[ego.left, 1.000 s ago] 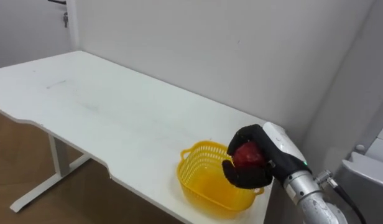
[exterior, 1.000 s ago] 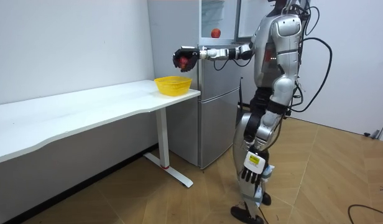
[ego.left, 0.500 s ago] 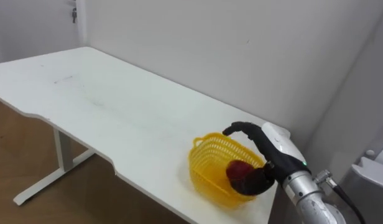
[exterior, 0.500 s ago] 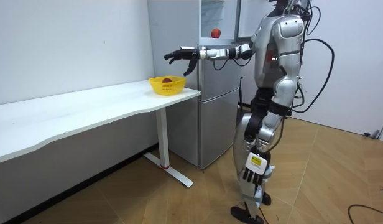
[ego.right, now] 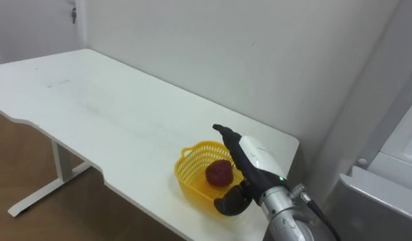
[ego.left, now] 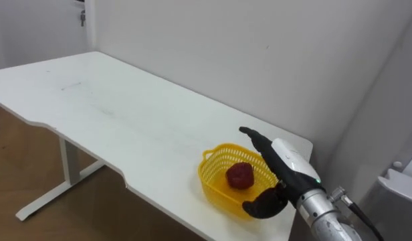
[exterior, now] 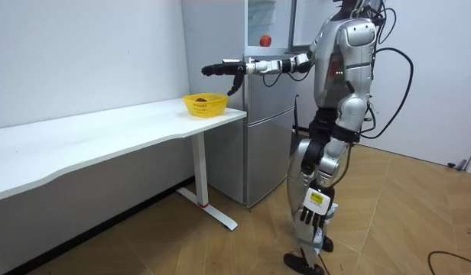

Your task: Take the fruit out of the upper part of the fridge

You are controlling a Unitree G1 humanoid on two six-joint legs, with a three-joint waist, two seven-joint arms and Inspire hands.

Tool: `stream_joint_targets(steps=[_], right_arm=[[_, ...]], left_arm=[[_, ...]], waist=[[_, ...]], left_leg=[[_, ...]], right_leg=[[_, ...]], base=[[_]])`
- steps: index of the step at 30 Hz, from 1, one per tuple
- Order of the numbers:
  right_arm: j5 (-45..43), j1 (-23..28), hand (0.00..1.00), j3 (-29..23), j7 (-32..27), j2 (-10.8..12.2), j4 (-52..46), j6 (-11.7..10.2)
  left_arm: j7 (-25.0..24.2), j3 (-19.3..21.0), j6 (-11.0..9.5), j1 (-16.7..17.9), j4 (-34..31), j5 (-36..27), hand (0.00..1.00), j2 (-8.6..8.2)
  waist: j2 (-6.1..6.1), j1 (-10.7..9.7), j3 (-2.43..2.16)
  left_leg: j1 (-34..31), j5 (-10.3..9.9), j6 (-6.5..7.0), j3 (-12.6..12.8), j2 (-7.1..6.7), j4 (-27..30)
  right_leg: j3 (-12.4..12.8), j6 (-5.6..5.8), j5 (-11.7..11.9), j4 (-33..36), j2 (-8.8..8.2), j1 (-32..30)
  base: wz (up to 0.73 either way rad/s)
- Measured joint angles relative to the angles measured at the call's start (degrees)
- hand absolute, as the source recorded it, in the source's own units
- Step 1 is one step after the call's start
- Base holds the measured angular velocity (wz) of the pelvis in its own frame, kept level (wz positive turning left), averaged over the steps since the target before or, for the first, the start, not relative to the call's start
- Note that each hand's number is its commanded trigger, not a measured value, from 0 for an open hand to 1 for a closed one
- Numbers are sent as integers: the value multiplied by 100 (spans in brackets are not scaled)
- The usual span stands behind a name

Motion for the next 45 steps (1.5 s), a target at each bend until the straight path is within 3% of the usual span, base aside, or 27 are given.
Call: stream_joint_targets(steps=[5,8,14,18,24,25,30,32,34,37,43,45], right_arm=[[26,0,0,0,1,0,0,1],[80,0,0,-1,1,1,1,0],[252,-4,0,-50,0,0,-43,-2],[657,-3,0,-380,-3,17,-715,-4],[891,21,0,-699,-257,17,-1889,-183],[923,37,0,-705,-258,17,-2067,-214],[1031,92,0,-750,-315,22,-2621,-381],[1087,192,0,-875,-324,51,-2878,-404],[1294,397,0,-1105,-437,54,-3269,-482],[1305,804,0,-1496,-745,55,-3719,-641],[1009,1555,0,-1824,-1050,63,-4324,-687],[898,1576,0,-1878,-1149,75,-4390,-760]], left_arm=[[-2,-2,3,7,5,-2,0,12],[10,-4,3,43,-1,1,0,11],[80,-7,-7,244,-96,13,0,9],[90,-4,-23,309,-139,0,0,-29],[145,75,-44,358,-134,-3,0,-76],[153,110,-67,342,-133,-3,0,-86],[234,107,-131,392,-103,-10,0,-188],[255,107,-138,405,-97,-10,0,-229],[261,106,-188,500,-95,-17,0,-244],[317,106,-295,558,-87,-15,0,-260],[519,96,-391,533,-38,-15,0,-295],[562,90,-409,520,51,-13,0,-295]], waist=[[47,-30,-27],[108,-52,-13],[112,-155,-27],[164,-302,-33],[350,-478,-73],[393,-515,-60],[633,-776,-106],[723,-847,-138],[775,-988,-135],[793,-1179,-133],[815,-1481,-139],[836,-1574,-147]], left_leg=[[36,1,1,1,-1,1],[102,0,1,2,1,-12],[63,-6,2,5,4,1],[-38,-22,13,41,7,82],[145,-18,24,101,7,41],[211,-18,24,137,10,14],[377,-22,30,354,45,-147],[436,-18,34,502,81,-222],[554,-16,32,614,103,-297],[605,-16,32,663,100,-299],[610,-22,37,781,115,-359],[619,-21,37,817,118,-390]], right_leg=[[3,0,0,-1,0,31],[7,0,0,-3,2,108],[9,0,0,4,6,104],[40,11,11,18,2,27],[66,27,27,1,9,127],[98,27,27,-1,14,168],[362,36,33,5,33,209],[428,37,43,6,39,190],[528,36,43,16,49,216],[555,37,43,17,52,221],[683,37,43,19,101,154],[709,37,43,19,106,138]], base=[[0],[0],[0],[-2],[-4],[-15],[-23],[-37],[-24],[-12],[-11],[-12]])
